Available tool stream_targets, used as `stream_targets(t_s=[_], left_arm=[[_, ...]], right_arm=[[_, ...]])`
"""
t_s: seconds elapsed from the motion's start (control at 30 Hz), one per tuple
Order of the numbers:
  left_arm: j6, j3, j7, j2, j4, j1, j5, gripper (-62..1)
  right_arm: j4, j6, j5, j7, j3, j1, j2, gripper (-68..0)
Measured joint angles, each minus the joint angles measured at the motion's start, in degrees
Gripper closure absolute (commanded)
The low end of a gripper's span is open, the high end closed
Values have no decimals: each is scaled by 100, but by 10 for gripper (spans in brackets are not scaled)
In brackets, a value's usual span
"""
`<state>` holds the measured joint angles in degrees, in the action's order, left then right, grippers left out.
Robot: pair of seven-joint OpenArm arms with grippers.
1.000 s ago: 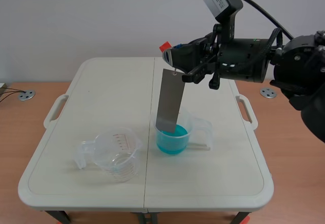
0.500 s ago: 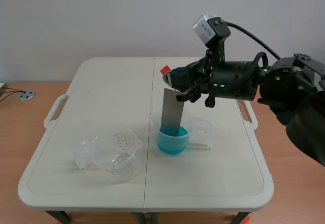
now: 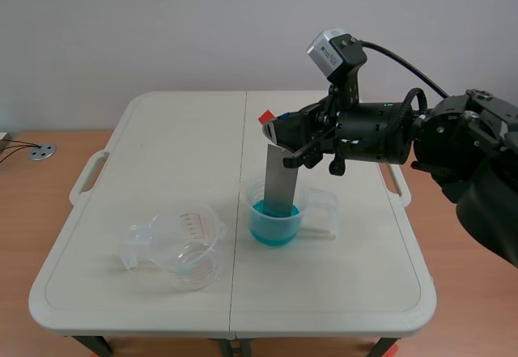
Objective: Hold the metal plate by the orange handle, dip it into the blue solution, take it out and point at it, then put the plate back in the beaker on the left.
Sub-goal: 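Lower the plate into the blue solution, then hold the plate still in the solution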
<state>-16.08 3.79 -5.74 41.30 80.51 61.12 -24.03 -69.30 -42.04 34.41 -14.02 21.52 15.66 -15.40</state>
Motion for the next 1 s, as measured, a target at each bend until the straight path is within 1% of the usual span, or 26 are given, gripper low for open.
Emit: stream_targets(t_s=[0.17, 0.2, 0.37, 0.53, 0.6, 0.63, 0.77, 1.0], left_arm=[[20, 0, 208, 0, 0, 0, -334, -17], [22, 0, 306, 0, 0, 0, -350, -17], [22, 0, 728, 0, -2, 0, -348, -17], [22, 0, 1528, 0, -166, -2, -343, -17], [22, 0, 1731, 0, -286, -2, -264, -17], [22, 0, 1834, 2, -343, -2, -160, -17], [22, 0, 1974, 0, -498, -2, 0, -17], [22, 0, 1974, 0, -516, 0, -2, -17]], right_arm=[[0, 0, 2, 0, 0, 0, 0, -13], [0, 0, 2, 0, 0, 0, 0, -13], [0, 0, 2, 0, 0, 0, 0, -13], [0, 0, 2, 0, 0, 0, 0, -13], [0, 0, 2, 0, 0, 0, 0, -13], [0, 0, 2, 0, 0, 0, 0, -13], [0, 0, 2, 0, 0, 0, 0, -13], [0, 0, 2, 0, 0, 0, 0, -13]])
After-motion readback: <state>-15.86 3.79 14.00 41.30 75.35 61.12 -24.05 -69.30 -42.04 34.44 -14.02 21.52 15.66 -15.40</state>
